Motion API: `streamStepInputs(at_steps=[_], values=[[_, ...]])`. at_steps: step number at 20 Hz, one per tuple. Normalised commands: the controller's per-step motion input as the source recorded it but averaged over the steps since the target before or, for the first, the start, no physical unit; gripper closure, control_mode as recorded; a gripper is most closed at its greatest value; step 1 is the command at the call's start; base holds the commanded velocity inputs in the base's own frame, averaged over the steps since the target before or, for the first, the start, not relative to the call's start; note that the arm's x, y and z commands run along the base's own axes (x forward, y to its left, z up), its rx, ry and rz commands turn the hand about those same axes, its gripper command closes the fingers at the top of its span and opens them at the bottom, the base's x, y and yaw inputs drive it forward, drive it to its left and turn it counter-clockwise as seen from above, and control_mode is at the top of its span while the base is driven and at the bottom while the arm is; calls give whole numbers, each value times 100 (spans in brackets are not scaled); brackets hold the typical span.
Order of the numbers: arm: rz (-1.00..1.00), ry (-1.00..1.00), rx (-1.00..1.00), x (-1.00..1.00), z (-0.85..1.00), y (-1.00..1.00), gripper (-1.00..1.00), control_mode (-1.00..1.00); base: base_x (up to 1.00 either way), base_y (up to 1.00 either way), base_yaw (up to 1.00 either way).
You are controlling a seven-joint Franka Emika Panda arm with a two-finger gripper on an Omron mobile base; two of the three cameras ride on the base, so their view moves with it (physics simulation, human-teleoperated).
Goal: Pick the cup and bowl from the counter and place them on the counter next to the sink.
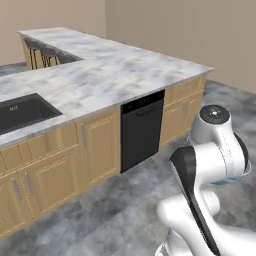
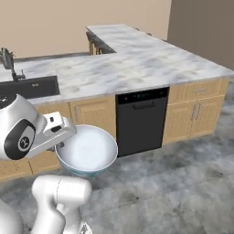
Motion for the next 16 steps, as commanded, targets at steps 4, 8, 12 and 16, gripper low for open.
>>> streamStepInputs(at_steps=[4, 8, 12, 16], values=[[0, 0, 0, 0, 0, 0, 100, 100, 95, -33, 13], [0, 0, 0, 0, 0, 0, 100, 100, 76, -11, 23], [0, 0, 0, 0, 0, 0, 100, 100, 79, -11, 37], [0, 0, 0, 0, 0, 0, 100, 100, 68, -4, 43]])
